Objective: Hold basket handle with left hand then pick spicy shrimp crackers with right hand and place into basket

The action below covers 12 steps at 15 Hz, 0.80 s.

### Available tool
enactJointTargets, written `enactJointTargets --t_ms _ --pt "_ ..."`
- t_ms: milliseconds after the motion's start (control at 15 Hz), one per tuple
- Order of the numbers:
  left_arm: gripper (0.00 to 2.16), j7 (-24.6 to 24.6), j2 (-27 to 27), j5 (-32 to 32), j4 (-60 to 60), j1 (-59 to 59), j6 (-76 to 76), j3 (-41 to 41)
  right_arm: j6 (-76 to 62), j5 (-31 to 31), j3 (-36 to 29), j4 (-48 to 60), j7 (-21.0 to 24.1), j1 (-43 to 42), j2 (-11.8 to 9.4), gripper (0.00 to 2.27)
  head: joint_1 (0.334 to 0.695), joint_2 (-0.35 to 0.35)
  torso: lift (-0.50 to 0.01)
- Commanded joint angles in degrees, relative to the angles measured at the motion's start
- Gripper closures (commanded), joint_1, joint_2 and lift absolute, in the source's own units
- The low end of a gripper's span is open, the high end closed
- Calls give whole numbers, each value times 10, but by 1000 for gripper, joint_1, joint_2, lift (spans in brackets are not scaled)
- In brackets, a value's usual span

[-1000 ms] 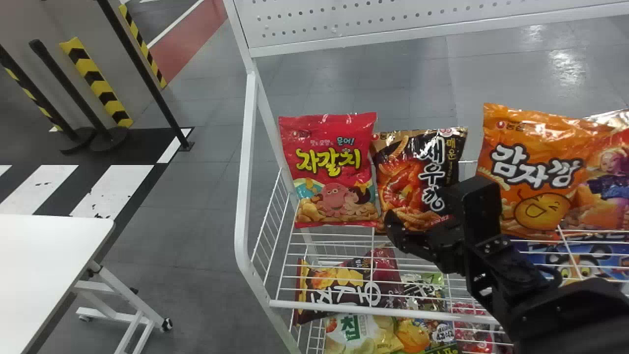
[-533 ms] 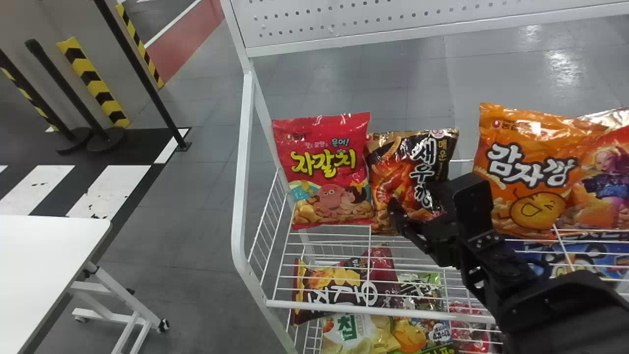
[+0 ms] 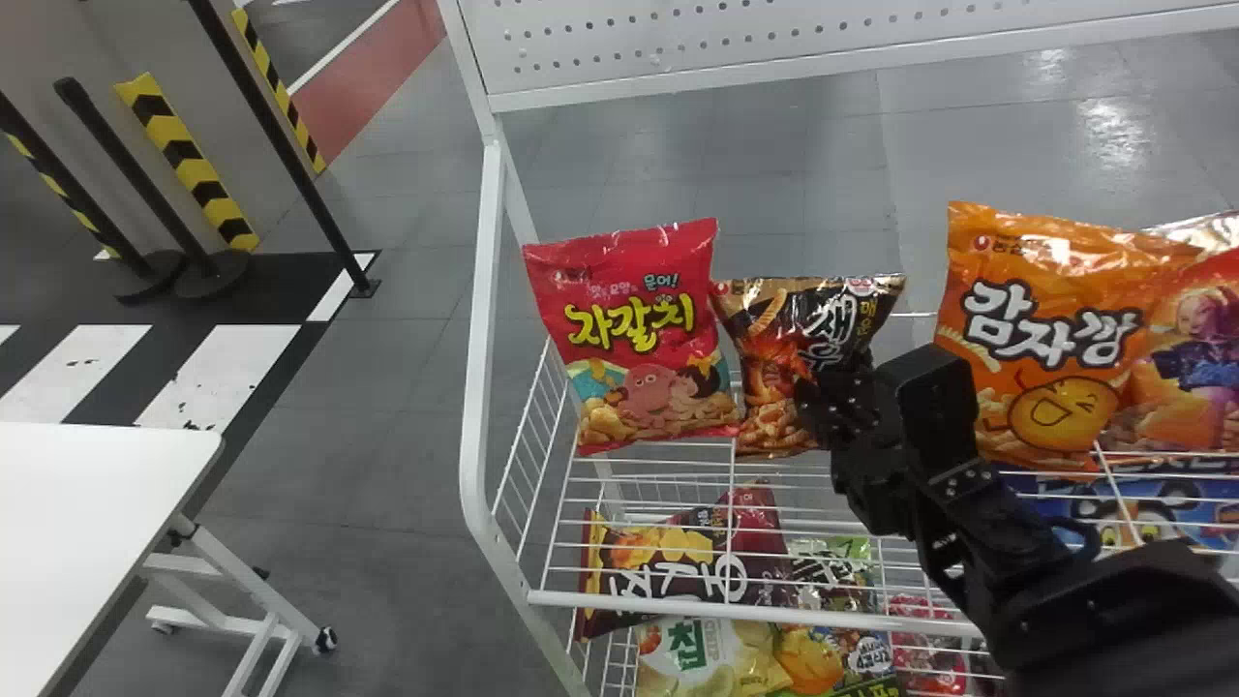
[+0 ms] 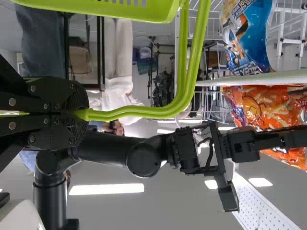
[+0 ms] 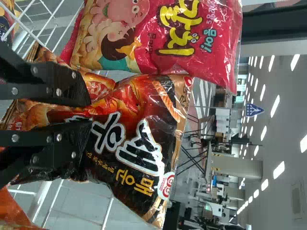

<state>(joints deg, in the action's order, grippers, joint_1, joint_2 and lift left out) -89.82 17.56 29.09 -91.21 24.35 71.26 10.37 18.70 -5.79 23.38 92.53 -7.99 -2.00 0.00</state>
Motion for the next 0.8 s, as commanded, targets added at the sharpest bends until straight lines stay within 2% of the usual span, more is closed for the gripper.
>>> enactJointTargets --t_ms 0,267,667,733 --pt "2135 -7 -1 0 0 0 -1 0 20 -18 -2 33 3 17 1 2219 695 283 -10" --pt "2135 -7 -1 0 1 0 1 0 94 -74 4 121 17 58 1 2219 695 271 -10" --pt "2135 -7 -2 0 2 -1 -1 0 113 -95 10 230 15 119 1 2219 695 262 -10" --pt "2135 -7 -2 0 2 0 -1 0 111 -95 9 245 15 132 -7 2219 695 263 -10"
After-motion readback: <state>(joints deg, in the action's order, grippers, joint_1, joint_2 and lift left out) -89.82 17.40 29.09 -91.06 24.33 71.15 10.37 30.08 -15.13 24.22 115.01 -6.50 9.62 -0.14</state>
